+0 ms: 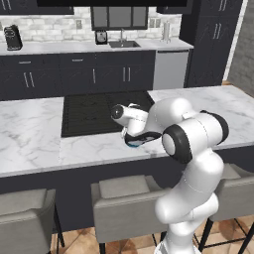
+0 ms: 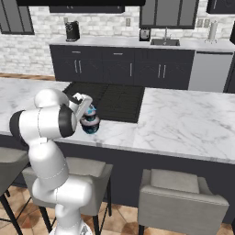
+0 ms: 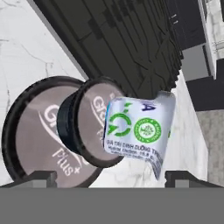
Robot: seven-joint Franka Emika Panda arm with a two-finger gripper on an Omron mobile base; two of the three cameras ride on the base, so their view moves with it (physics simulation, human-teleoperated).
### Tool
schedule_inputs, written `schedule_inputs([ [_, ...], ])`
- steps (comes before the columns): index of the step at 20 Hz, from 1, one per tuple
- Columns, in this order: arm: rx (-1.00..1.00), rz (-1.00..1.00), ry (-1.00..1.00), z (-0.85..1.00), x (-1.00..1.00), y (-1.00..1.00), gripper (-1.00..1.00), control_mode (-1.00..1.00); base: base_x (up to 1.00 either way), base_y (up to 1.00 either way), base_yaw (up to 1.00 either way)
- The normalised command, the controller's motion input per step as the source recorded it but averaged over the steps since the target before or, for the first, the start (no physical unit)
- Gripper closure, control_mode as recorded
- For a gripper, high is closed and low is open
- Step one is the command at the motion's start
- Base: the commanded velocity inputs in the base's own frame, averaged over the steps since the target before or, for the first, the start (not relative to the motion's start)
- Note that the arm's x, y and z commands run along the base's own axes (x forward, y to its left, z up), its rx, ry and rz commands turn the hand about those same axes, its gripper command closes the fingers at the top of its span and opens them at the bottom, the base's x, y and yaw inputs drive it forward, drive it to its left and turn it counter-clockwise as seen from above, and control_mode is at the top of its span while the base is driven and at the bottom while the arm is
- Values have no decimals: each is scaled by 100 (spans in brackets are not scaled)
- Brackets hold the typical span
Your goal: Stack the yogurt containers by placing the smaller containers on top of the larger containers.
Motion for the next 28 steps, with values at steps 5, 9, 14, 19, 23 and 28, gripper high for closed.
schedule_inputs([
  [5,2,2,0,0,0,0,-100,-100,0,0,0],
  [9,0,2,0,0,-21,0,-100,-100,0,0,0],
  [14,2,2,-5,5,-59,0,-100,-100,0,0,0],
  [19,13,2,-6,36,-42,0,-100,-100,0,0,0],
  [23,27,4,-3,64,-26,0,-100,-100,0,0,0],
  [28,36,4,2,63,-34,0,-100,-100,0,0,0],
])
